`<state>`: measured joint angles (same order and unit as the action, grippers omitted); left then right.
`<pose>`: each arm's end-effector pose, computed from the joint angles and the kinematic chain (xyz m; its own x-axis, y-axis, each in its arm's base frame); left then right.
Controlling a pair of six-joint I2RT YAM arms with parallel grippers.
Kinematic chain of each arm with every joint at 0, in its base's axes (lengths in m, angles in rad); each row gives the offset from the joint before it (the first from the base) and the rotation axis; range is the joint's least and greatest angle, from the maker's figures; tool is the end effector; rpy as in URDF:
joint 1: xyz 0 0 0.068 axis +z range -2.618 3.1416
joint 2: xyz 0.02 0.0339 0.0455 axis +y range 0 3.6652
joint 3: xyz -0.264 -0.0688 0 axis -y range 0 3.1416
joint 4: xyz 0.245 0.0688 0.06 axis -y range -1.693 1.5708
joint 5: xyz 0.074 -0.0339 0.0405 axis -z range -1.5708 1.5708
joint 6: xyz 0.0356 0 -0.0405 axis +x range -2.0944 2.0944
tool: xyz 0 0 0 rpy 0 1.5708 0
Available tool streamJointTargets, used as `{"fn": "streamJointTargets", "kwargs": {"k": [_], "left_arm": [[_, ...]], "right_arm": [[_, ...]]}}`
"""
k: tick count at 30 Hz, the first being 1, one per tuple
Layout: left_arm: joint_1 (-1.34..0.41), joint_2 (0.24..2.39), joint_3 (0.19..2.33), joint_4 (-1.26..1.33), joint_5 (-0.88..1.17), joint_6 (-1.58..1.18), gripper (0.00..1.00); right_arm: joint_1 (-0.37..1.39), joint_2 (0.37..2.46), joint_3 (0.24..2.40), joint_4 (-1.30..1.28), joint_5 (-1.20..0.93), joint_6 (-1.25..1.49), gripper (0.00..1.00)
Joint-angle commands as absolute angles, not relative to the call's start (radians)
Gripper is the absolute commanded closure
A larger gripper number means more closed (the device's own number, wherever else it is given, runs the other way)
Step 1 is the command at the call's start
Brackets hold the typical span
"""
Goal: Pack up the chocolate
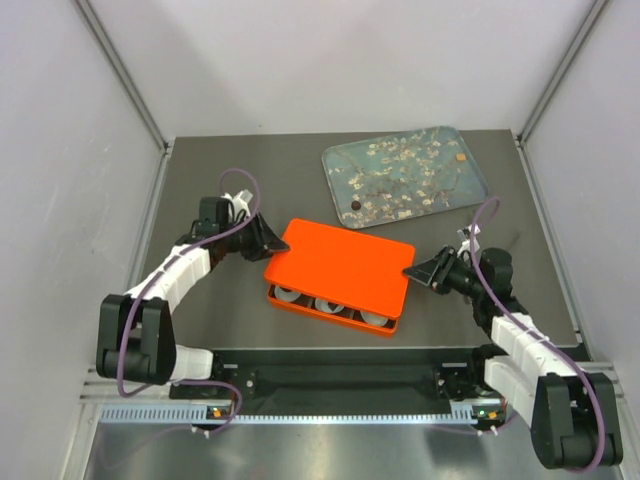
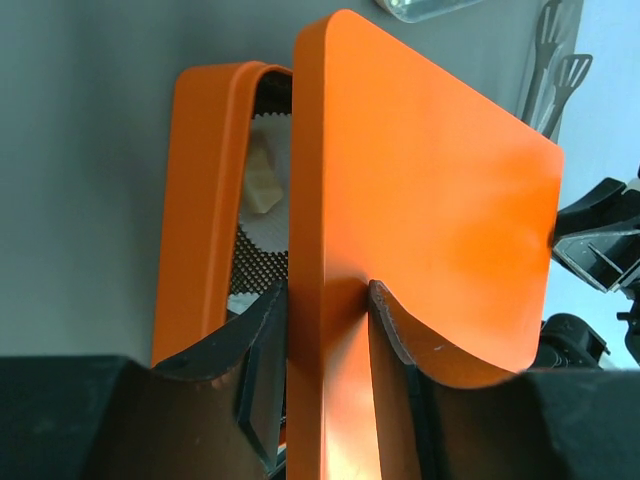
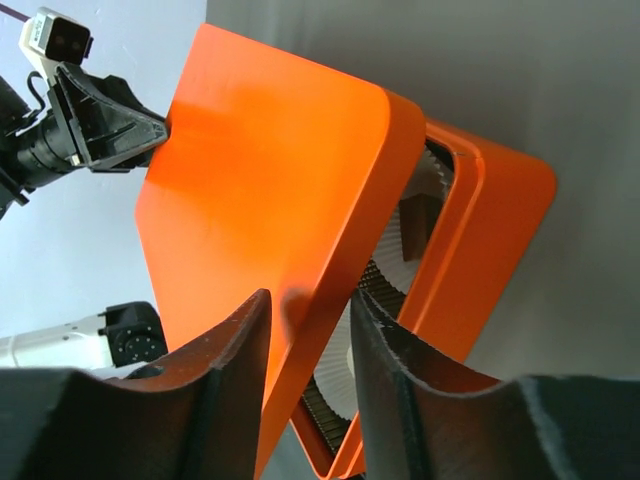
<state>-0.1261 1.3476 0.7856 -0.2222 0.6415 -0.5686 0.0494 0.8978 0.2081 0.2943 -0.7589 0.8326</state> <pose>0.2686 -0.0555 0.2188 -0.8710 -0.3244 -0.3690 0.0618 0.6727 -0.7373 0.1733 0.0331 0.1719 -0.7545 0.5001 -0.4250 -0.1664 0.4807 0.8610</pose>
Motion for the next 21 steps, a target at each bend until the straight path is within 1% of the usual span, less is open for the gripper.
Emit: {"fn": "streamJointTargets", "kwargs": {"k": [1, 3, 7, 12, 21], "left_arm": [[-0.132, 1.367, 0.772, -0.155, 0.615, -0.549, 0.82], [-0.135, 1.37, 0.765, -0.153, 0.608, -0.546, 0.8], [-0.146, 1.368, 0.767, -0.169, 0.577, -0.534, 0.78], [-0.158, 1.376, 0.772, -0.179, 0.552, -0.512, 0.73], [-0.172, 1.408, 0.765, -0.181, 0.488, -0.508, 0.72]], "right_arm": [[0.041, 0.894, 0.216, 0.361, -0.764, 0.793, 0.64], [0.041, 0.89, 0.213, 0.357, -0.762, 0.782, 0.67], [0.041, 0.888, 0.196, 0.359, -0.744, 0.775, 0.7], [0.041, 0.887, 0.167, 0.367, -0.739, 0.764, 0.7], [0.041, 0.908, 0.183, 0.371, -0.746, 0.752, 0.72]]}}
